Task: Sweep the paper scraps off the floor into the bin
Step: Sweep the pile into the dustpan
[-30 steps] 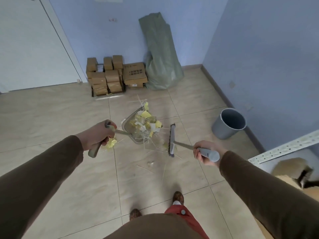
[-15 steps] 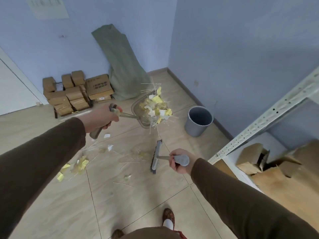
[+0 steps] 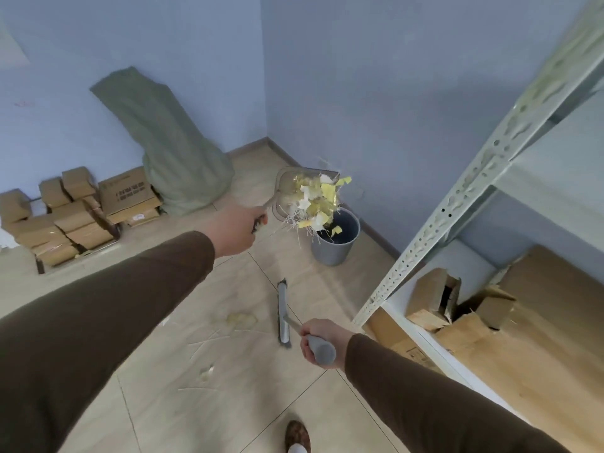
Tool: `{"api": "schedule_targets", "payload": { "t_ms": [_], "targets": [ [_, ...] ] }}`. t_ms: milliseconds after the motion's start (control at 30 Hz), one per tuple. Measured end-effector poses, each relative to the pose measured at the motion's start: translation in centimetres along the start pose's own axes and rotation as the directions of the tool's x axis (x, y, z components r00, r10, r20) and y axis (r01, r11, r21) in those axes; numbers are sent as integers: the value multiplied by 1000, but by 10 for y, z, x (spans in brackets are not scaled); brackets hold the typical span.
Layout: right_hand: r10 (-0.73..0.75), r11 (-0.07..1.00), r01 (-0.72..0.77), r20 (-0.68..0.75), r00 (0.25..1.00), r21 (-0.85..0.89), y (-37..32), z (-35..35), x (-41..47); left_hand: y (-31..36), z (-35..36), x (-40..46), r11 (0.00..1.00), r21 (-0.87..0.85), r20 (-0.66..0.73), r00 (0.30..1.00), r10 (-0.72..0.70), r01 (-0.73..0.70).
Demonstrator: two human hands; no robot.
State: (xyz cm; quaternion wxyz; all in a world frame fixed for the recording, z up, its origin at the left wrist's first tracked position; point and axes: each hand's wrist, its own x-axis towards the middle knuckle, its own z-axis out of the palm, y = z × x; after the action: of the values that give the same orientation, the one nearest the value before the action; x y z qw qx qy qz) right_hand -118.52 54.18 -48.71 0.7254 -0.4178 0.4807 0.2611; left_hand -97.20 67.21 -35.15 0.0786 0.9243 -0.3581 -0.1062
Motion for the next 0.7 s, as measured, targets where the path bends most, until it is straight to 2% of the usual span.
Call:
{"api": "schedule_targets", "payload": {
  "t_ms": [100,267,467,700],
  "targets": [
    [14,1000,-14,-11,1000,-11,3,-13,2,22,18,11,980,190,46,997,57,-65],
    [37,999,-37,-14,999,-8,6,-24,8,40,53,21,875,441,191,973,128,-201],
    [65,997,-64,19,998,-42,8,-23,12,33,83,31,784,556,243,956,166,-277],
    [123,990,-119,51,991,-82,3,-18,9,26,82,27,739,600,236,951,202,-306]
  ]
}}
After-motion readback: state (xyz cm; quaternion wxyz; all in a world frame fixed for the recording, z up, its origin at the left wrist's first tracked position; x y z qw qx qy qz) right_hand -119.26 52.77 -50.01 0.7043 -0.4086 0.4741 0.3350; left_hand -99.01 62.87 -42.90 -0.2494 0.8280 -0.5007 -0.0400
